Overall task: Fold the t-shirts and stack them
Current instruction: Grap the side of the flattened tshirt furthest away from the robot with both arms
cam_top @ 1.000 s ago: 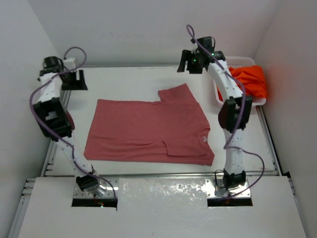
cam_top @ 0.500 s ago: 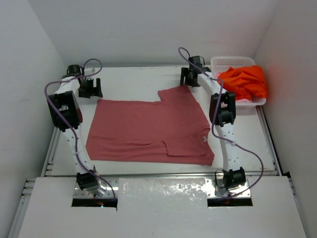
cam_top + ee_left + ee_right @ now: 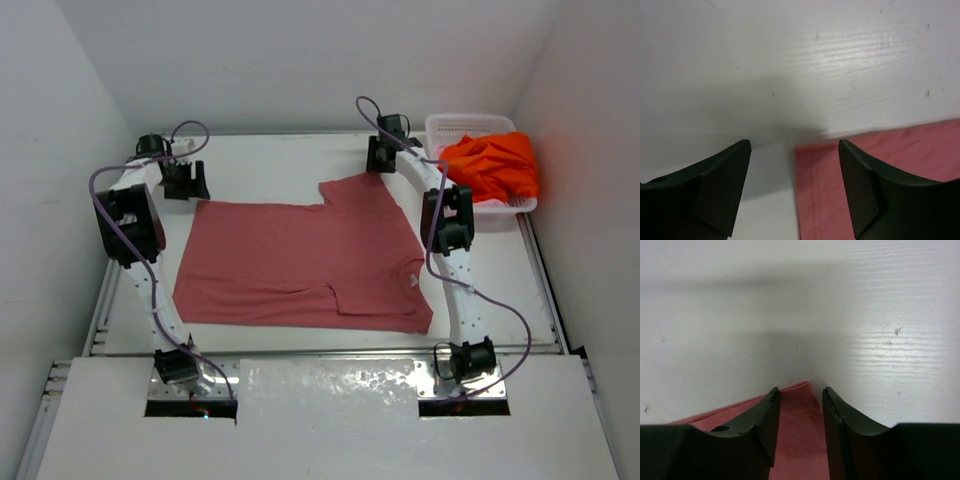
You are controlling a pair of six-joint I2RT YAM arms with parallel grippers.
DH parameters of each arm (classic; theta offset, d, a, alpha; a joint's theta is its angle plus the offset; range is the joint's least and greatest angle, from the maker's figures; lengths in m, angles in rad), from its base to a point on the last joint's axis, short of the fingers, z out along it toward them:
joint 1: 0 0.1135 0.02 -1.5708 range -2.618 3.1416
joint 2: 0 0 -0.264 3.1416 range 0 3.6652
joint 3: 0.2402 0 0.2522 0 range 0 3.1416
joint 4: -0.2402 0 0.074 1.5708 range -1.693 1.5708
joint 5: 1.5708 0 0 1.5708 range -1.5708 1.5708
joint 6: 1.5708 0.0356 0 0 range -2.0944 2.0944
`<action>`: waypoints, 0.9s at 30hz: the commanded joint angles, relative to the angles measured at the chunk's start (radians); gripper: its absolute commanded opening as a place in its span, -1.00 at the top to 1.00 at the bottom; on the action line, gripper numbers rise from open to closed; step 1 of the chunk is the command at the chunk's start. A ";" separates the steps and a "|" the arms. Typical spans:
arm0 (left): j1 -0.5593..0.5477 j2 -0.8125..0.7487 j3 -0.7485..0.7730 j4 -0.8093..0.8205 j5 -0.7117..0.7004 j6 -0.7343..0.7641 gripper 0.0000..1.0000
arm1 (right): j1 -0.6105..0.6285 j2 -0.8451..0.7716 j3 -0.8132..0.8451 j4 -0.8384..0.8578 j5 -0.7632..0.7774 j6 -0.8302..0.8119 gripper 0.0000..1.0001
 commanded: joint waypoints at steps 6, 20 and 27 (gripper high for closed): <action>-0.009 -0.027 -0.094 -0.154 0.075 0.002 -0.12 | 0.016 -0.003 -0.100 -0.021 -0.076 0.025 0.74; -0.007 -0.151 -0.163 -0.014 0.177 0.116 1.00 | -0.004 -0.359 -0.467 0.119 -0.257 0.049 1.00; 0.010 -0.396 -0.364 -0.103 0.120 0.452 1.00 | -0.021 -0.844 -0.975 0.171 -0.256 0.025 1.00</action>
